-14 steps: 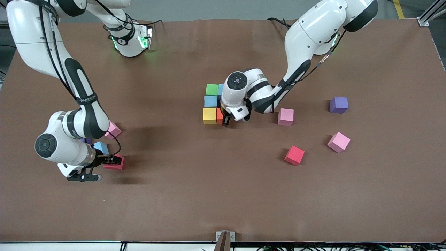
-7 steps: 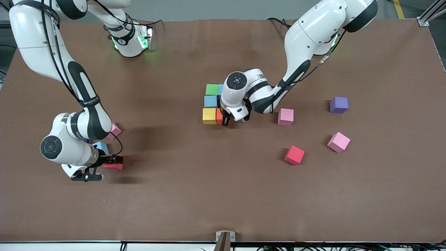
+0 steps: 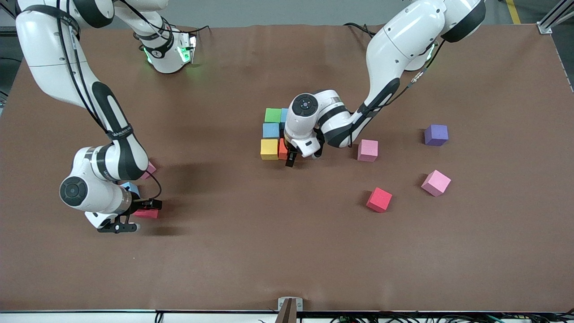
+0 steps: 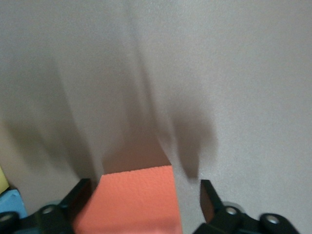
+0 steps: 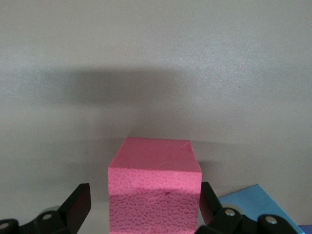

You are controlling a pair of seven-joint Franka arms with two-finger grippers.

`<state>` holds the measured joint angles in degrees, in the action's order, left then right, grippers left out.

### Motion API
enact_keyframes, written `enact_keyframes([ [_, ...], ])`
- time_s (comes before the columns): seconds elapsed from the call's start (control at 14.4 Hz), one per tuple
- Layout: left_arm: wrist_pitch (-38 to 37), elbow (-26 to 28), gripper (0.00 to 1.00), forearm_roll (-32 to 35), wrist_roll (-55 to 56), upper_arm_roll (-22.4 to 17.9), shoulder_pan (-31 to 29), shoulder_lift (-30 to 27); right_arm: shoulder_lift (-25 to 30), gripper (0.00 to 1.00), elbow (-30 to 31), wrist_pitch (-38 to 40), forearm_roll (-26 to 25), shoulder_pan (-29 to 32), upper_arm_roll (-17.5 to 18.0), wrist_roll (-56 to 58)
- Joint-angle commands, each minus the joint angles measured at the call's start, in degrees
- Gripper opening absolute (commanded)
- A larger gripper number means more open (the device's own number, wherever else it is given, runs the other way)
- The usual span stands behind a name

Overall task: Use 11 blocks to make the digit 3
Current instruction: 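Release orange with the left gripper while the right gripper lifts red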

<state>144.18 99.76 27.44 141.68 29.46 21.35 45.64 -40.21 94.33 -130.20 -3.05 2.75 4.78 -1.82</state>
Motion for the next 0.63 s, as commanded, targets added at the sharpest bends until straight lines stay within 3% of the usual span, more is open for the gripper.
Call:
enact_keyframes([
  [0.0,-1.3,-0.9,1.0,1.4,0.7,-0.2,0.5,-1.2,-0.1,0.86,0.4,-0.8,-1.5,0.0,0.1,-0.2],
  [0.56,-11.8,-0.9,1.0,0.7,0.5,2.8,-0.5,-10.1,-0.3,0.57,0.3,-0.8,-1.5,0.0,0.1,-0.4],
])
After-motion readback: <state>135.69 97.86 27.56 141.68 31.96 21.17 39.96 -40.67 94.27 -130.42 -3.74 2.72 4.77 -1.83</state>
